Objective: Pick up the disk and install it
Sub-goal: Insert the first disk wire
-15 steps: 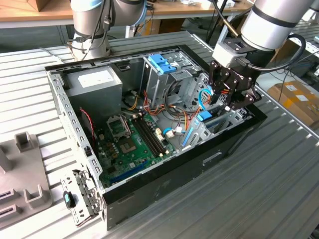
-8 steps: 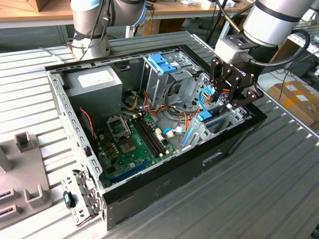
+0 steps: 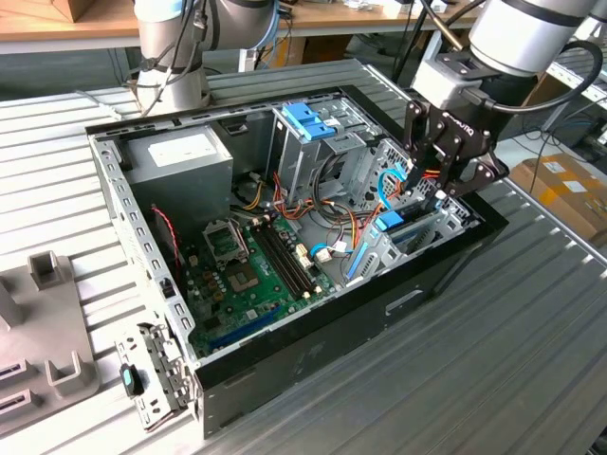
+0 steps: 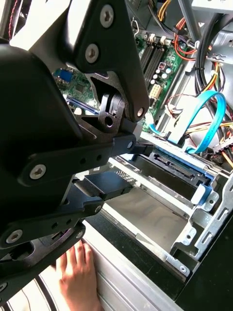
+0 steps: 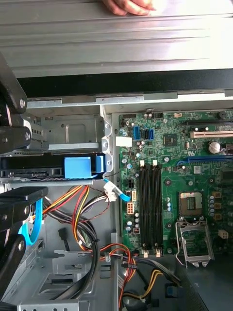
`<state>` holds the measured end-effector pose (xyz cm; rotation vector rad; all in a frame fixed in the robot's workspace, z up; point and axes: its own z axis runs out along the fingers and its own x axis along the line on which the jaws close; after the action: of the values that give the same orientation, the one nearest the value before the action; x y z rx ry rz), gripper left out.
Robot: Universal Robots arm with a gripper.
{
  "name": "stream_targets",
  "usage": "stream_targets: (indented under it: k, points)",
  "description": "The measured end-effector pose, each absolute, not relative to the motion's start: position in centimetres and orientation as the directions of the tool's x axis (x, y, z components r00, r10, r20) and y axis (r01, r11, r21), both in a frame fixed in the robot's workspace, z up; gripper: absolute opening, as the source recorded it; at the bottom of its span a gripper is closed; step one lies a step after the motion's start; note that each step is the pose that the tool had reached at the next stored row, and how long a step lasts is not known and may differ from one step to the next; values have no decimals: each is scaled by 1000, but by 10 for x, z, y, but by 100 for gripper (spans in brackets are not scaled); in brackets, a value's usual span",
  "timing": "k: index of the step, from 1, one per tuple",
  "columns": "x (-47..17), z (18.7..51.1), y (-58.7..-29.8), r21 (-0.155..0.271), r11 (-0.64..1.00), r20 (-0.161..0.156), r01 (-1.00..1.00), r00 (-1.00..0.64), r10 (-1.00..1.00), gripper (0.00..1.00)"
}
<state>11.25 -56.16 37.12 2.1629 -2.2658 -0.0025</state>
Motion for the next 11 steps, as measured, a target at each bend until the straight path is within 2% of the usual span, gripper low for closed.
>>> stream_targets:
  k: [11]
  points:
    - [113,371,-553,7,47,11,-999,-46,-999,43]
